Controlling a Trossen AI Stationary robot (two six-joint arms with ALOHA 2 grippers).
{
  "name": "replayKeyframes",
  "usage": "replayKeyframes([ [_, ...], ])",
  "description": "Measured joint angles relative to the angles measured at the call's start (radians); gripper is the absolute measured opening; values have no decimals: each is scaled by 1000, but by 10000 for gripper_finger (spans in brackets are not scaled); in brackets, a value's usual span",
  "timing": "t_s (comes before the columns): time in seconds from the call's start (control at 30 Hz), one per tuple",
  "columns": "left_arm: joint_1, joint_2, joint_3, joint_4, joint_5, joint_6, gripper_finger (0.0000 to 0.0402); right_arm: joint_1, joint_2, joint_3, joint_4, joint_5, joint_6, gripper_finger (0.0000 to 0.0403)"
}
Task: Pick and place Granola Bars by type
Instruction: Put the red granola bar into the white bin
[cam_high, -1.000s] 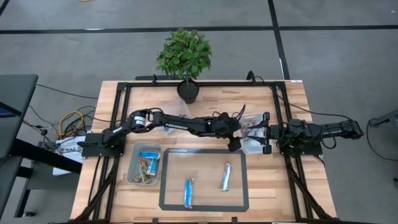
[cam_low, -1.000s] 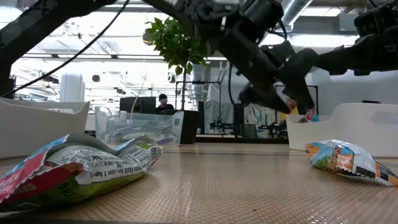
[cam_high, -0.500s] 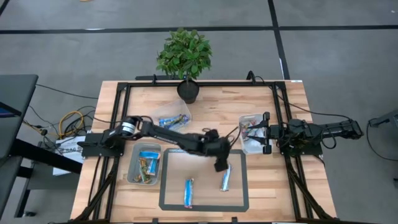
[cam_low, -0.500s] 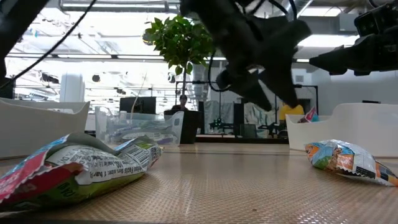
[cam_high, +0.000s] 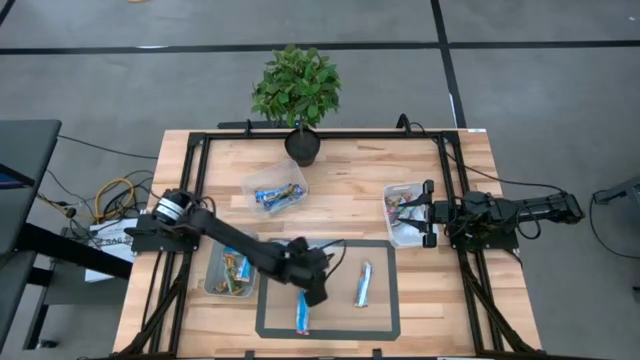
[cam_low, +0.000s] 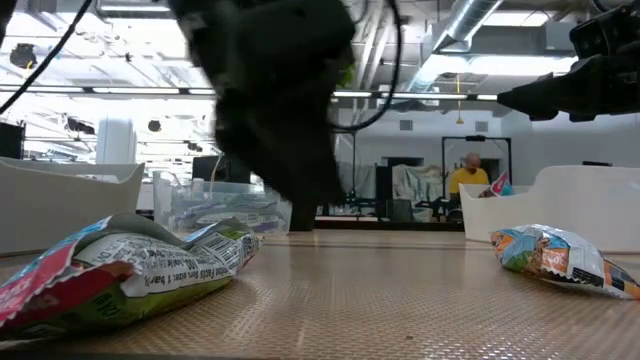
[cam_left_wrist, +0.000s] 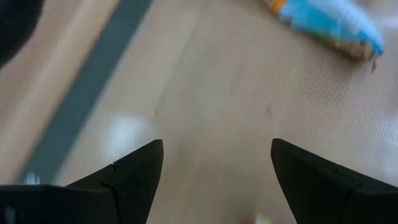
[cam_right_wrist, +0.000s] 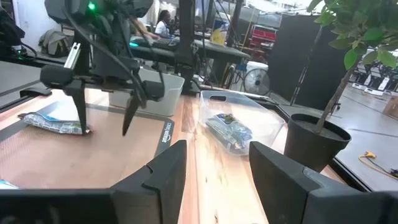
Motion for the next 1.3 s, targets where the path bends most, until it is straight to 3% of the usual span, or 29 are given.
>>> replayKeyframes([
  [0.3, -101, -33, -21, -111, 54, -341, 293, 0, 0, 0, 0, 0, 0, 171],
  [0.47, -149, -33, -21, -76, 140, -311, 293, 0, 0, 0, 0, 0, 0, 171],
  [0.63, -194, -42, -21, -104, 216, 18, 293, 0, 0, 0, 0, 0, 0, 171],
  [0.97, -205, -106, -21, -154, 12, 936, 293, 0, 0, 0, 0, 0, 0, 171],
  [1.2, -174, -103, -21, -112, 39, 1463, 293, 0, 0, 0, 0, 0, 0, 171],
  [1.3, -174, -102, -21, -121, 81, 1615, 293, 0, 0, 0, 0, 0, 0, 171],
])
